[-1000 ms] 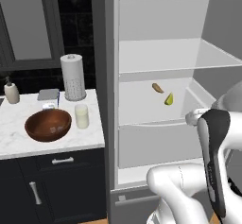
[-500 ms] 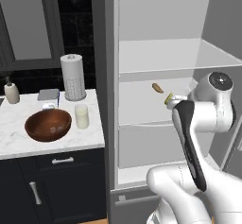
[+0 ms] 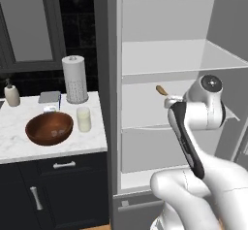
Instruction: Grab a lemon wedge from the fridge and one ice cube from the ice bowl, and put them in the glass of lemonade.
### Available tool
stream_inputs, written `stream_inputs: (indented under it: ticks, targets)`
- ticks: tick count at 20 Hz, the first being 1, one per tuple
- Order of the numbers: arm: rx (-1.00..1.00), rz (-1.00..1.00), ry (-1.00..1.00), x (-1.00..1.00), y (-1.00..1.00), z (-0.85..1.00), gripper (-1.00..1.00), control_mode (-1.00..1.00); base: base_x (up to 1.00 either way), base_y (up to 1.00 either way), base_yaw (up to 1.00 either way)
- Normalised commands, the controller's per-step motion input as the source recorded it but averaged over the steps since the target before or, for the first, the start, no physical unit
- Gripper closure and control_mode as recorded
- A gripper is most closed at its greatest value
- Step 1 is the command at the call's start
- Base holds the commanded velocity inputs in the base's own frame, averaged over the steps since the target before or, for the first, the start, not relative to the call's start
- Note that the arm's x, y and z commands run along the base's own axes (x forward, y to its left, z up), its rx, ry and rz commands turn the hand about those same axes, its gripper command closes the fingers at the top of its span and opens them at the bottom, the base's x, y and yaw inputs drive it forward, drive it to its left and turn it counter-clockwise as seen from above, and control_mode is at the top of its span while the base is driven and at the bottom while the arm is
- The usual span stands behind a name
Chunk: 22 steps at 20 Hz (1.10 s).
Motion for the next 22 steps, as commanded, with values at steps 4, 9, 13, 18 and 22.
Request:
stream_inputs:
  ticks: [4,9,13,18,22]
  targets:
    - [0.0,0.04,0.0,0.66,-0.23,-0.05,-1.0,-1.0,0.0,0.0,0.0]
    - [0.0,0.09,0.0,0.41,-0.27,-0.21,-1.0,-1.0,0.0,0.0,0.0]
    - [0.0,0.07,0.0,0.3,-0.22,-0.34,-1.0,-1.0,0.0,0.0,0.0]
    - [0.0,0.03,0.0,0.12,-0.03,-0.18,-1.0,-1.0,0.0,0.0,0.0]
    - [0.0,0.0,0.0,0.27,0.0,-0.07,-1.0,-1.0,0.0,0.0,0.0]
